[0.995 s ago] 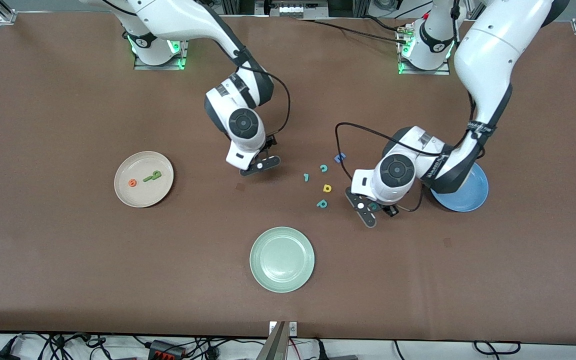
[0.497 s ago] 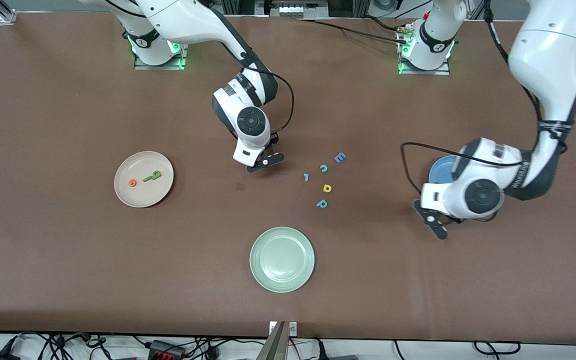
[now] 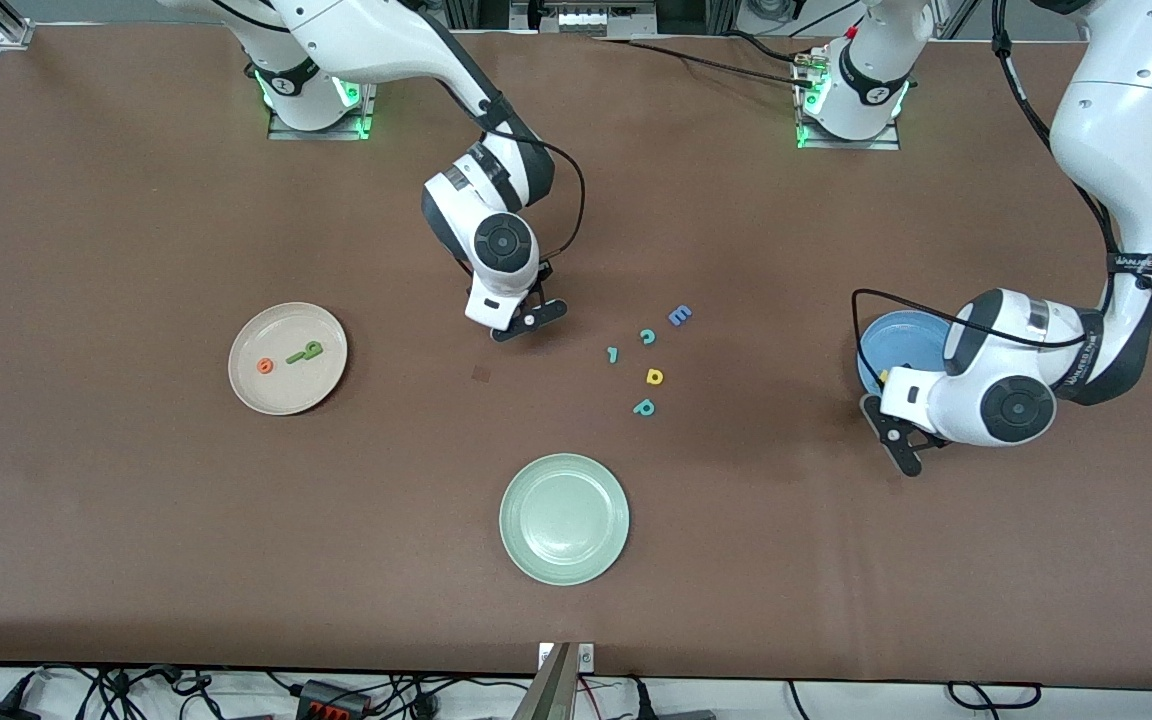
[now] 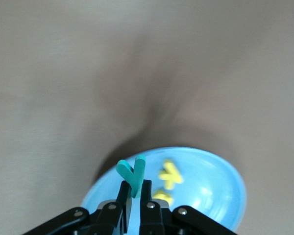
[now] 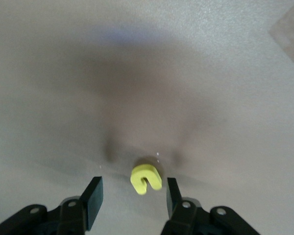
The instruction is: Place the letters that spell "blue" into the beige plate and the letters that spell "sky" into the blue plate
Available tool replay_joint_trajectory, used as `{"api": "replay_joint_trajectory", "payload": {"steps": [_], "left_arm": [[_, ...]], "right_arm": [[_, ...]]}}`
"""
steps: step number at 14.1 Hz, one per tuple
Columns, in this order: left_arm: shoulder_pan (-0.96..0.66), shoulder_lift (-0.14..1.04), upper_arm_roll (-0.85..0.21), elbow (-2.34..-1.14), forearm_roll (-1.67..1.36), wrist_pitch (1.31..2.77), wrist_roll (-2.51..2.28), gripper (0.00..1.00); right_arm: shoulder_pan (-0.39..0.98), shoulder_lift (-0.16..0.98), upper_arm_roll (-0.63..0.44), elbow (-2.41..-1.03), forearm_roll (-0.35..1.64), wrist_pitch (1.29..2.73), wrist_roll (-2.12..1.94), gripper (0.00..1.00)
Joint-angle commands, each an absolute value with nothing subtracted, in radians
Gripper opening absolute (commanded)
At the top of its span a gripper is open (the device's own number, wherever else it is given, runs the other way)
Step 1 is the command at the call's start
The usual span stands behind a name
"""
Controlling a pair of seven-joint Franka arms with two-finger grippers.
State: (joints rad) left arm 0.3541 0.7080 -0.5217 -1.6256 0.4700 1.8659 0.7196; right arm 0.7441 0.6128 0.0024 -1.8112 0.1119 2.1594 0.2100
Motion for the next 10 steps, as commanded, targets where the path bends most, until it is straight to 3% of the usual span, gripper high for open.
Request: {"api": "replay_joint_trajectory", "payload": {"steps": [1,6,7,8,9,10], "left_arm": [[0.353,0.681,-0.535,-1.643,0.469,1.685,0.666,0.01],[0.383,0.701,-0.522,-1.658,0.471,1.667,0.620,0.02],[0.396,0.710,-0.522,-1.660,0.471,1.667,0.617,0.08],[0.402,0.710,-0.522,-1.657,0.471,1.667,0.611,0.40],[0.406,0.707,-0.523,-1.652,0.472,1.670,0.621,0.99],[0.403,0.701,-0.535,-1.651,0.472,1.664,0.620,1.00]], "right_arm": [[0.758,0.572,-0.006,-1.839,0.106,2.149,0.178,0.61],[0.755,0.569,-0.006,-1.919,0.078,2.313,0.060,0.64],[0.756,0.568,-0.006,-1.939,0.078,2.342,0.058,0.64],[0.758,0.568,-0.006,-1.950,0.080,2.364,0.057,0.64],[0.756,0.565,-0.006,-1.956,0.078,2.367,0.049,0.64],[0.756,0.557,-0.006,-1.957,0.078,2.362,0.049,0.64]]}}
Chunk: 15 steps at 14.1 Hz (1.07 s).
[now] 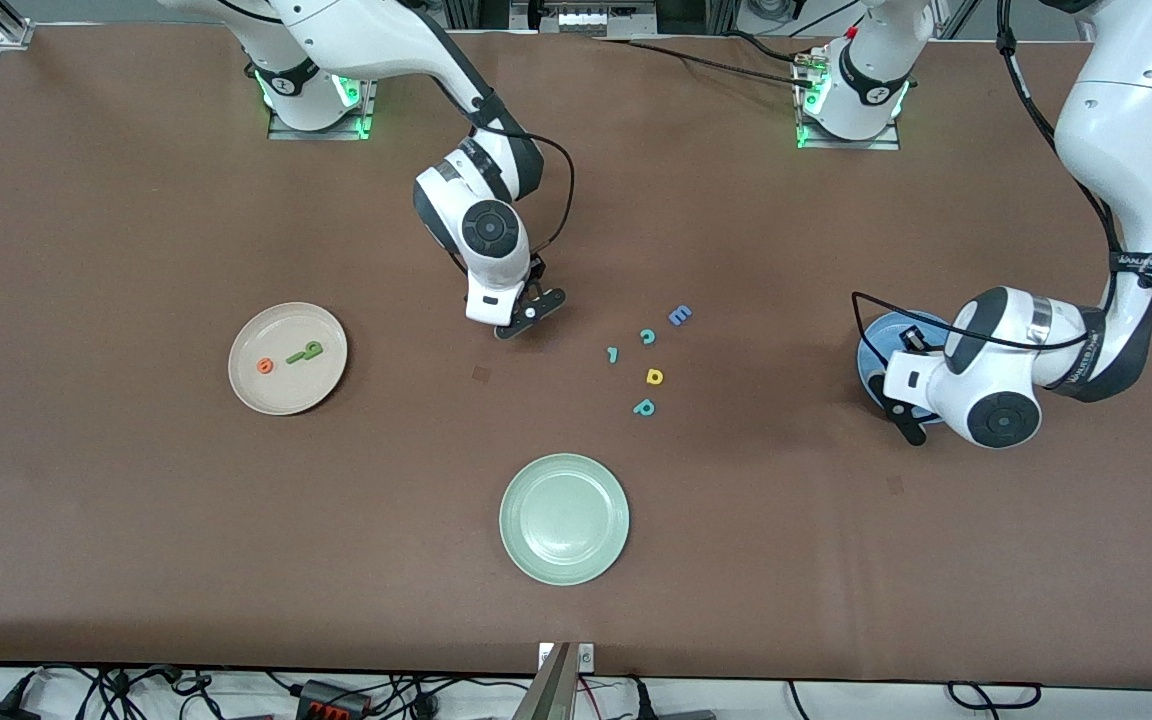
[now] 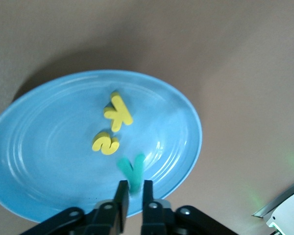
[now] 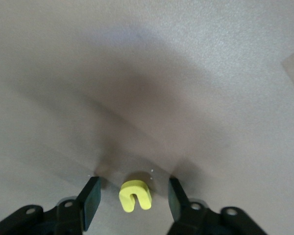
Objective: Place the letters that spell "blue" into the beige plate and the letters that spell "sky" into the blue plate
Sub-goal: 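Drop the teal y on the blue plate and raise the left gripper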
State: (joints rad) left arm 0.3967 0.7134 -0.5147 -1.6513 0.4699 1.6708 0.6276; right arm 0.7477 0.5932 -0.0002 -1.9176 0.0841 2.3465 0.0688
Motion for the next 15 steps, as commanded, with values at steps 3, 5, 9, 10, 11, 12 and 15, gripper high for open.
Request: {"api": "replay_joint_trajectory", "payload": {"steps": [3,5,9,10,11,12,15], "left_arm": [[0.380,0.646,-0.589,-1.641,0.471,1.660,0.604,1.00],[0.387,0.589,-0.652,-1.637,0.460,1.658,0.521,1.00],[0.376,0.525,-0.759,-1.513,0.433,1.623,0.091,1.00],[0.377,0.525,-0.759,-1.467,0.431,1.623,0.046,1.00],[0.383,0.526,-0.759,-1.427,0.430,1.623,0.041,1.00],[0.387,0.526,-0.759,-1.395,0.431,1.621,0.041,1.00],[0.377,0.526,-0.759,-1.262,0.405,1.473,0.037,1.00]], "right_arm": [[0.758,0.543,-0.005,-1.962,0.078,2.359,0.049,0.63],[0.758,0.534,-0.005,-1.960,0.080,2.352,0.049,0.60],[0.790,0.535,-0.009,-1.962,0.077,2.344,0.037,0.60],[0.792,0.535,-0.009,-1.962,0.077,2.344,0.035,0.60],[0.796,0.537,-0.011,-1.963,0.075,2.344,0.035,0.60],[0.796,0.538,-0.011,-1.965,0.065,2.344,0.035,0.60],[0.793,0.538,-0.014,-1.970,0.038,2.344,0.035,0.60]]}}
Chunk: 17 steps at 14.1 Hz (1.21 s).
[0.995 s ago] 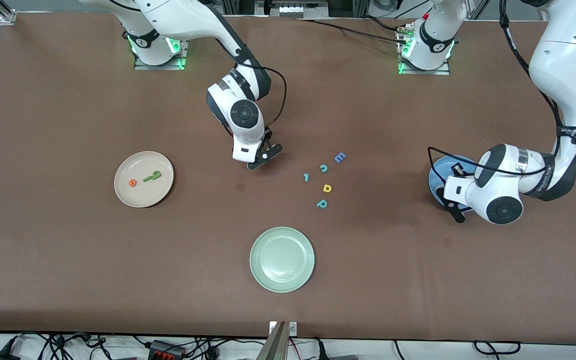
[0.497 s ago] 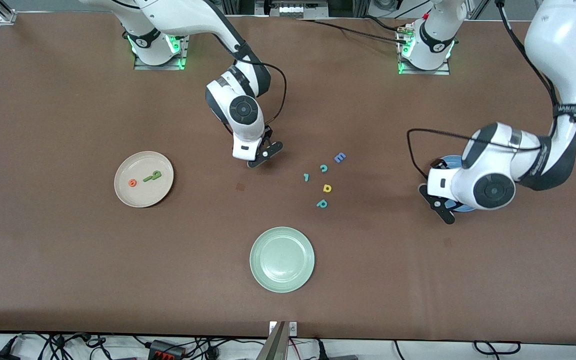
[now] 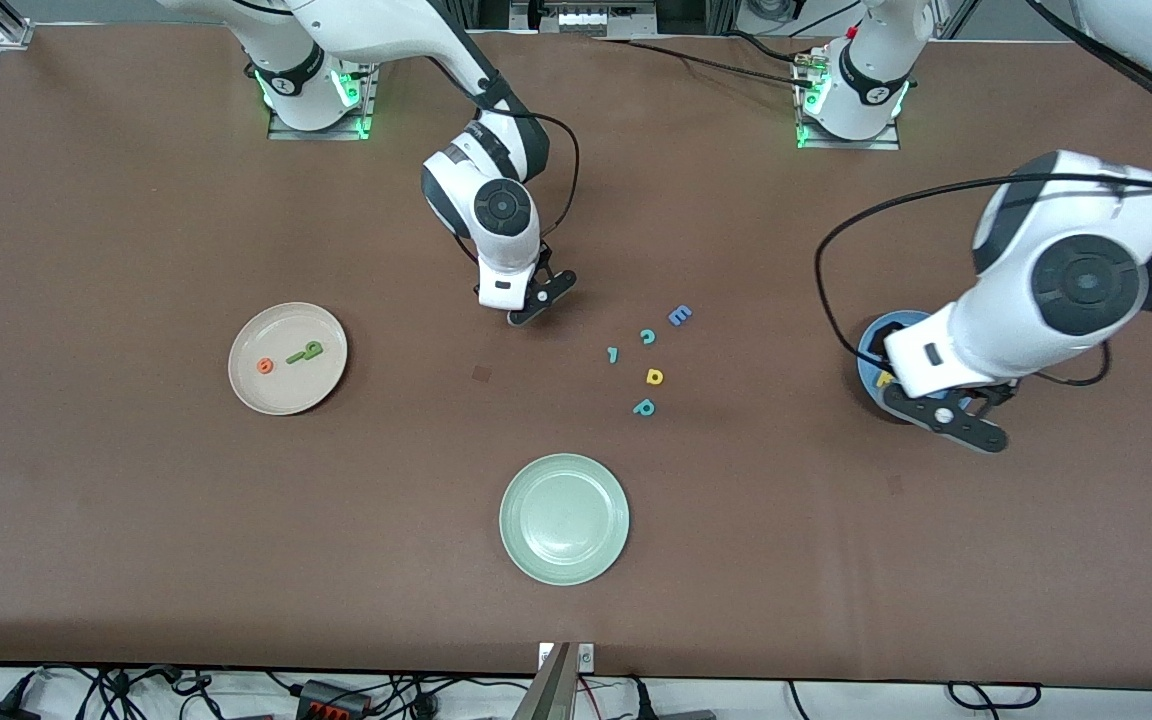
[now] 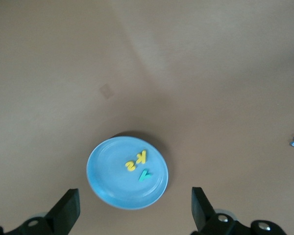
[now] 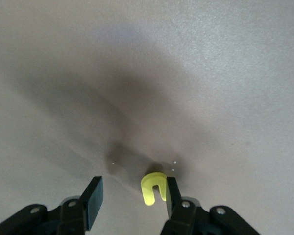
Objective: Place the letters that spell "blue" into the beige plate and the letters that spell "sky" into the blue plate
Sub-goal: 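Drop the teal y on the blue plate and raise the left gripper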
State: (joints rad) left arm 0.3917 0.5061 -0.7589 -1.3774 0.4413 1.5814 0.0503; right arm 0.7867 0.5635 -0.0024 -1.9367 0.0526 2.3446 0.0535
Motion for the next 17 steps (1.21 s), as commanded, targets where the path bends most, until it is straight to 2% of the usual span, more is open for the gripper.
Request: {"api": "replay_joint_trajectory", "payload": {"steps": [1,3,5,6,8,10,12,14,15,17], "left_arm": [[0.376,0.528,-0.759,-1.191,0.396,1.416,0.037,1.00],[0.382,0.526,-0.762,-1.119,0.391,1.353,0.037,1.00],[0.377,0.473,-0.701,-1.103,0.312,1.354,0.009,1.00],[0.361,0.438,-0.645,-1.107,0.245,1.355,-0.036,1.00],[0.235,0.349,-0.402,-1.173,0.120,1.358,-0.084,1.00],[0.123,0.276,-0.229,-1.242,0.052,1.370,-0.086,1.00],[0.065,0.159,-0.103,-1.427,-0.029,1.516,-0.086,1.00],[0.002,0.051,-0.033,-1.602,-0.041,1.659,-0.081,1.00],[-0.027,0.026,0.000,-1.638,-0.043,1.687,-0.081,1.00],[-0.044,0.011,0.005,-1.649,-0.035,1.703,-0.043,1.00]], "right_arm": [[0.793,0.538,-0.015,-1.970,0.038,2.344,0.035,0.60],[0.793,0.537,-0.015,-1.968,0.037,2.344,0.035,0.60],[0.790,0.537,-0.015,-1.968,0.037,2.344,0.035,0.60],[0.793,0.538,-0.015,-1.968,0.037,2.345,0.037,0.60],[0.793,0.541,-0.014,-1.970,0.035,2.344,0.037,0.59],[0.787,0.541,-0.014,-1.977,0.035,2.342,0.037,0.50],[0.781,0.541,-0.014,-1.977,0.035,2.333,0.037,0.42],[0.779,0.538,-0.014,-1.976,0.035,2.330,0.037,0.27],[0.778,0.538,-0.014,-1.971,0.035,2.330,0.037,0.18],[0.776,0.538,-0.014,-1.964,0.035,2.330,0.037,0.12]]}}
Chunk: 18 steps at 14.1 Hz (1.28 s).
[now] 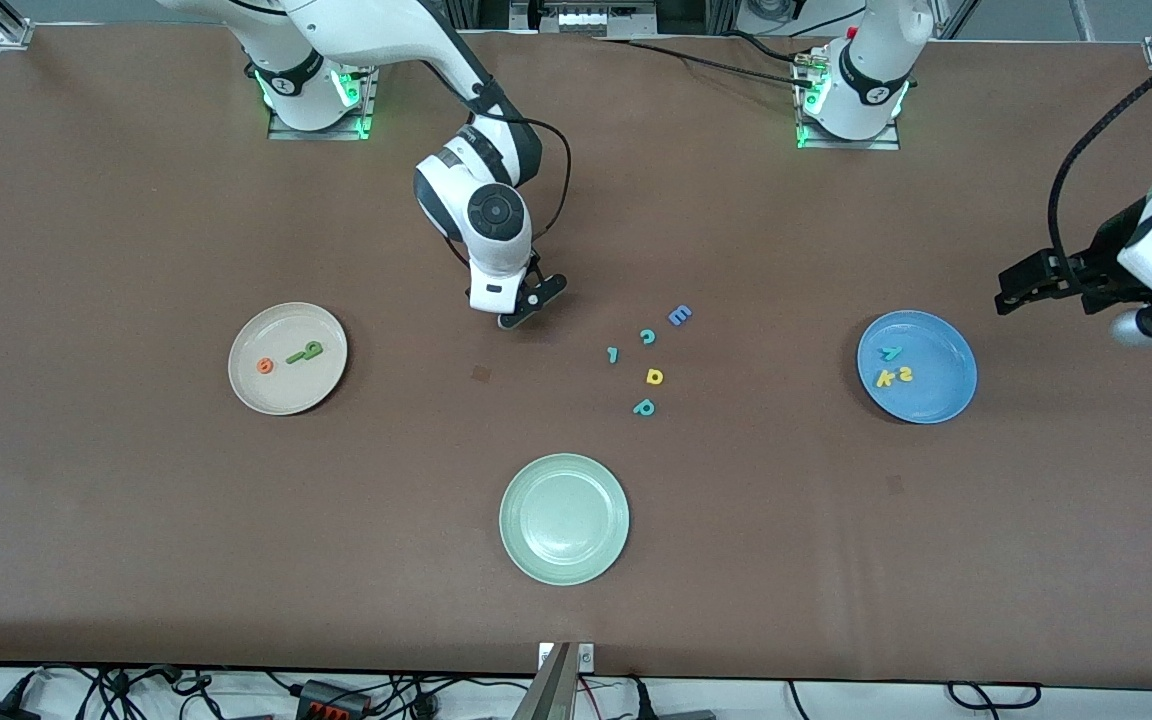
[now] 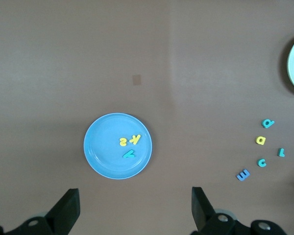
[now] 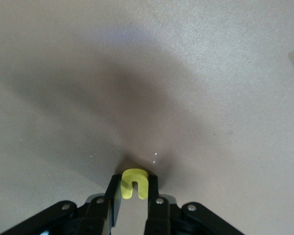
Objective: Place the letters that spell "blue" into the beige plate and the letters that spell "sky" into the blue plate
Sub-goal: 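Carry the yellow n to the tan plate and open the right gripper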
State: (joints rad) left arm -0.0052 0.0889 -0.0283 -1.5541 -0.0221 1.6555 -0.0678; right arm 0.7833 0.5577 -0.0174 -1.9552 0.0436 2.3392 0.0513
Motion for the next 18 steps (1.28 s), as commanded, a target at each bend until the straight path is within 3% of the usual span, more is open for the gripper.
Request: {"api": "replay_joint_trajectory", "payload": {"steps": [1,7,11,18], "left_arm": [[-0.046,0.006,0.005,-1.651,-0.029,1.704,-0.014,1.00],[-0.044,0.020,-0.006,-1.646,-0.026,1.694,-0.006,1.00],[-0.046,0.035,-0.008,-1.637,-0.026,1.695,-0.015,1.00],[-0.055,0.064,-0.011,-1.588,-0.028,1.703,-0.014,1.00]], "right_arm": [[0.776,0.538,-0.015,-1.951,0.037,2.330,0.044,0.10],[0.717,0.526,-0.110,-1.878,0.044,2.330,0.054,0.09],[0.554,0.508,-0.152,-1.878,0.043,2.315,0.049,0.10],[0.284,0.454,-0.152,-1.897,0.038,2.028,0.003,0.10]]}}
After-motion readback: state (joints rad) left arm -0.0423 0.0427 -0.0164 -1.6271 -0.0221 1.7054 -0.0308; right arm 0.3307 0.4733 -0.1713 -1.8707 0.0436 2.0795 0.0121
